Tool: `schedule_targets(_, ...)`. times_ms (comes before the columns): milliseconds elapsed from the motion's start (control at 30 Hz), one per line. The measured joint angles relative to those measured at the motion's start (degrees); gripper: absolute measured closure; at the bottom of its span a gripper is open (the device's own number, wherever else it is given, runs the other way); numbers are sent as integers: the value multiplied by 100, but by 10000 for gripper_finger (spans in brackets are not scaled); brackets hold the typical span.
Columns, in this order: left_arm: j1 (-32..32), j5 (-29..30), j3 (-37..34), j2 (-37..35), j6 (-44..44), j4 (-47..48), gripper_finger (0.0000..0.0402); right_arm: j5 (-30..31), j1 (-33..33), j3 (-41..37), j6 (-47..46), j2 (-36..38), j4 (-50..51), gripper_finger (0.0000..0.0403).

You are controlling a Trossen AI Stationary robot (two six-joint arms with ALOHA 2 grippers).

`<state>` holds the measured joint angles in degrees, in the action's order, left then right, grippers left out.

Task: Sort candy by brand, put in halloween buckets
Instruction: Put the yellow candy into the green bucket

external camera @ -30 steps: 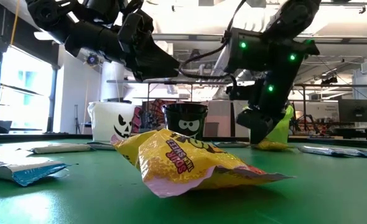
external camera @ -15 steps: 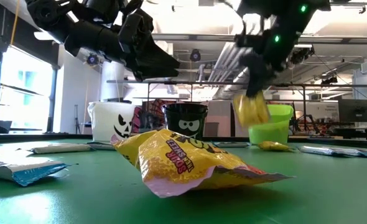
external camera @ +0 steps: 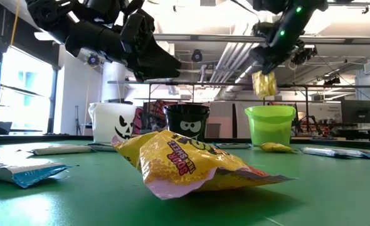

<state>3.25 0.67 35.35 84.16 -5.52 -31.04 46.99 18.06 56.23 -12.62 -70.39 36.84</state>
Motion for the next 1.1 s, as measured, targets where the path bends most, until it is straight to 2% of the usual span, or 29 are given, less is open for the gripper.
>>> schedule_targets(200, 2, 2, 0, 0, -2, 7, 216, -118, 1010, -13, 1013, -161, -725, 403)
schedule_targets(333, 2, 2, 0, 0, -29, 28, 216, -712, 1565, -79, 1682, -385, -1222, 403)
schedule_targets(467, 2, 2, 0, 0, -31, 64, 216, -1087, 1874, -83, 2510, -725, -1426, 403)
schedule_targets(600, 2, 2, 0, 0, -31, 155, 216, -1321, 2021, -83, 2933, -1086, -1634, 403)
schedule_targets(833, 2, 2, 0, 0, -30, 175, 216, -1799, 2198, -87, 2878, -1540, -1642, 403)
schedule_targets(1000, 2, 2, 0, 0, -28, 172, 216, -2252, 2364, -87, 2386, -1578, -1447, 402)
schedule_targets(1100, 2, 2, -2, 0, -28, 172, 216, -2633, 2512, -85, 2169, -1578, -1207, 388)
